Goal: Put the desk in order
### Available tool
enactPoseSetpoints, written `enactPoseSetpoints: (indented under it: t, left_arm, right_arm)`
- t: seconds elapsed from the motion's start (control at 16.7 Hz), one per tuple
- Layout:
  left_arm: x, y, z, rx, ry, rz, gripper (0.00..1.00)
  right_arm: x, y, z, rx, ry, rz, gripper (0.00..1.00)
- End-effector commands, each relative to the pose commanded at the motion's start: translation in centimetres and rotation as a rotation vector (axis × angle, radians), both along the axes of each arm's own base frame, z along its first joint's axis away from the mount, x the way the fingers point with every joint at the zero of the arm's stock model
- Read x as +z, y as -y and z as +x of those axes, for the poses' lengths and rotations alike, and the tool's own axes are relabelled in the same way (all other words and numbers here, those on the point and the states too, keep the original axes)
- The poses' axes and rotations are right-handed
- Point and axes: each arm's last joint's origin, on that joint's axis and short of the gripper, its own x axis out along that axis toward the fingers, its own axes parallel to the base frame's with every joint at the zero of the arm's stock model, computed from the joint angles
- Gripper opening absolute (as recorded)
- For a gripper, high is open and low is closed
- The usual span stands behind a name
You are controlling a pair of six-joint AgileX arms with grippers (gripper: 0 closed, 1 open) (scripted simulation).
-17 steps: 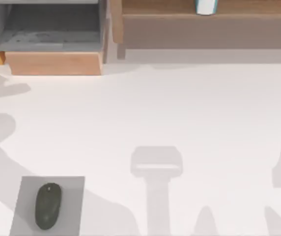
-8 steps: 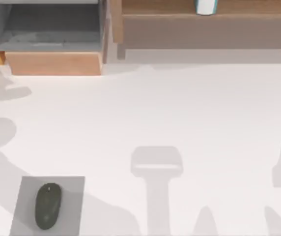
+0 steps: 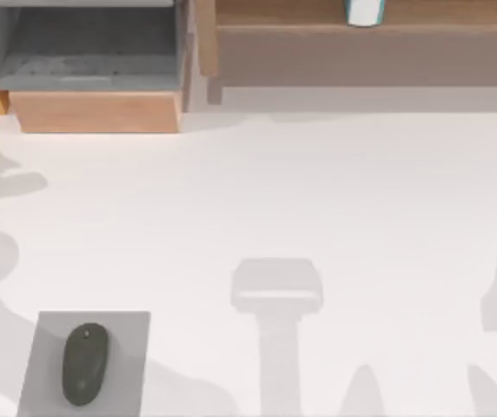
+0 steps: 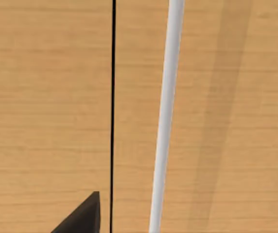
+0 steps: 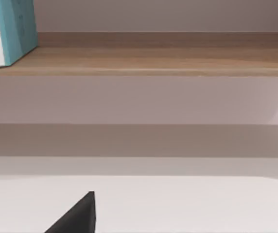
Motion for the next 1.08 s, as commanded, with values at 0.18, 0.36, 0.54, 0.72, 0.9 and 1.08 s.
enactPoseSetpoints:
  t: [0.18, 0.36, 0.54, 0.72, 0.9, 1.08]
  left_arm:
    - [-0.1, 0.2, 0.1, -0.004, -0.004, -0.002, 1.00]
    - [0.3, 2.9, 0.2, -0.039, -0.024, -0.069, 1.00]
    - [0.5, 9.4, 0.3, -0.122, -0.095, -0.230, 1.00]
    - [0.7, 18.8, 0.0, -0.234, -0.195, -0.427, 1.00]
    - [0.6, 29.2, -1.3, -0.313, -0.320, -0.619, 1.00]
    - [0.6, 38.7, -2.8, -0.318, -0.400, -0.799, 1.00]
  right_arm:
    - [0.0, 0.0, 0.0, 0.000, 0.000, 0.000, 1.00]
    - [0.0, 0.0, 0.0, 0.000, 0.000, 0.000, 1.00]
    - [0.0, 0.0, 0.0, 0.000, 0.000, 0.000, 1.00]
    - [0.0, 0.0, 0.0, 0.000, 0.000, 0.000, 1.00]
    - [0.0, 0.0, 0.0, 0.000, 0.000, 0.000, 1.00]
    - [0.0, 0.0, 0.0, 0.000, 0.000, 0.000, 1.00]
